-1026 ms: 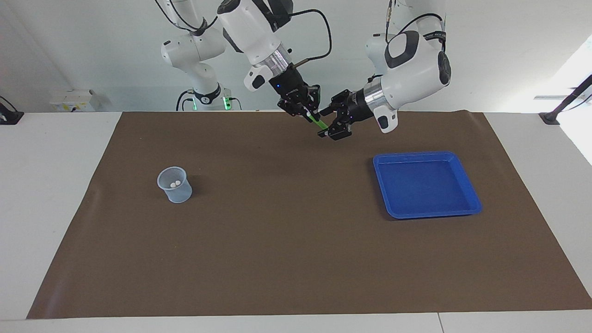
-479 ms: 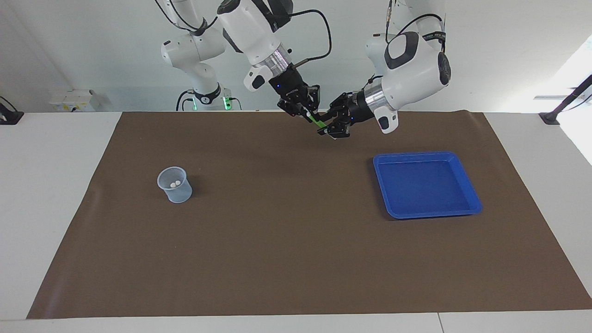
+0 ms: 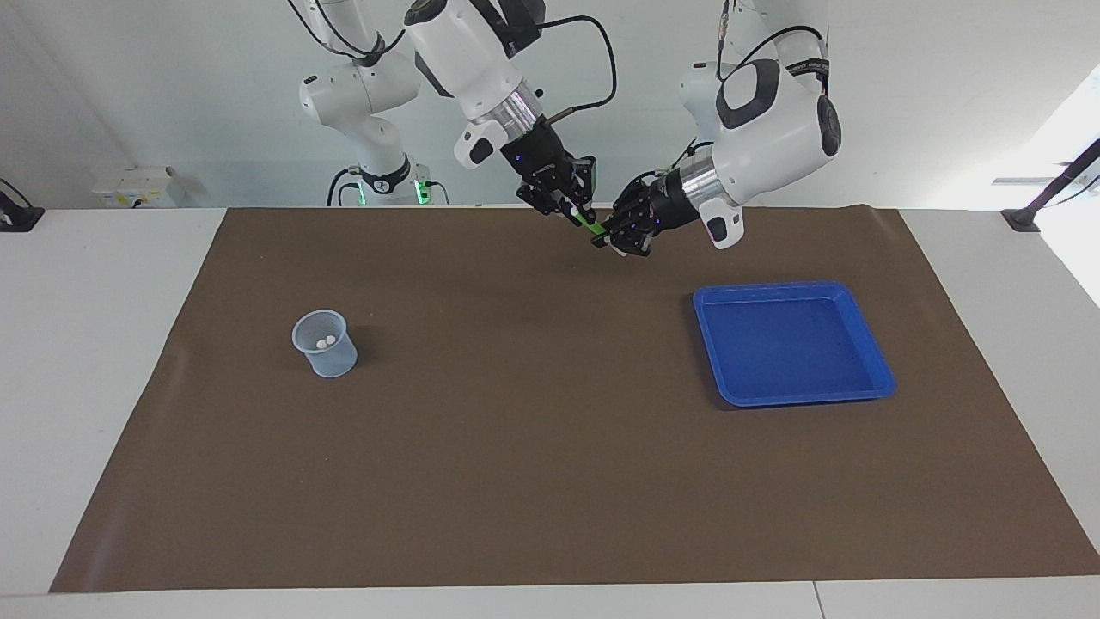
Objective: Right arm passes pens to left for tray arrangement
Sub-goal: 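Close the left gripper on the green pen held by the right gripper, then release the pen with the right gripper while the left gripper withdraws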
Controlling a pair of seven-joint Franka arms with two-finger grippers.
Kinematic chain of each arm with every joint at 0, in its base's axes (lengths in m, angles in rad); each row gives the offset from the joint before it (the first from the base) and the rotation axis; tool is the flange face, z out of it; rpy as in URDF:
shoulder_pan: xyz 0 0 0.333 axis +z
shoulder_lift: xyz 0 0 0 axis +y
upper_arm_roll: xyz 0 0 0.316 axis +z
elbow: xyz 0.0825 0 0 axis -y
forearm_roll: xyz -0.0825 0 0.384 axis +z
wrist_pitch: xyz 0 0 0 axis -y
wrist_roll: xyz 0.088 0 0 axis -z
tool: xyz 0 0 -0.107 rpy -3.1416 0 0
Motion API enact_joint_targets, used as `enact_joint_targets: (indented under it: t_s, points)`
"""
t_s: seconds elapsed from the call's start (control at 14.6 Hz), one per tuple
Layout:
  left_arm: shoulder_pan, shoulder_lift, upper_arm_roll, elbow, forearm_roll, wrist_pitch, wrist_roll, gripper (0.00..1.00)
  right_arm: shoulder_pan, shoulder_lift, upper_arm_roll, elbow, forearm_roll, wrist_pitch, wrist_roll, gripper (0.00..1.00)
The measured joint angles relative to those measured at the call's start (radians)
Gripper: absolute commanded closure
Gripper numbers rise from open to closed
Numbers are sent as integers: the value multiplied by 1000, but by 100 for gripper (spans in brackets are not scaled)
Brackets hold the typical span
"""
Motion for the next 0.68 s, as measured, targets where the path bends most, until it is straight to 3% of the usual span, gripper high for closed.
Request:
enact_joint_targets:
  t_s: [0.21, 0.34, 0.41, 0.48, 0.68]
  points:
    - [1, -2, 0, 0, 0, 4, 0, 100, 0, 0, 1, 0, 0, 7, 0, 98]
    - [3, -4, 0, 0, 0, 5, 0, 100, 0, 0, 2, 0, 1, 13, 0, 44]
    - [7, -5, 0, 0, 0, 6, 0, 100, 0, 0, 1, 0, 1, 14, 0, 6]
    - [15, -6, 1, 0, 0, 6, 1, 100, -1, 0, -1, 0, 1, 13, 0, 0]
    - [27, -6, 3, 0, 1, 6, 8, 100, -8, -7, -9, 3, 1, -49, 0, 0]
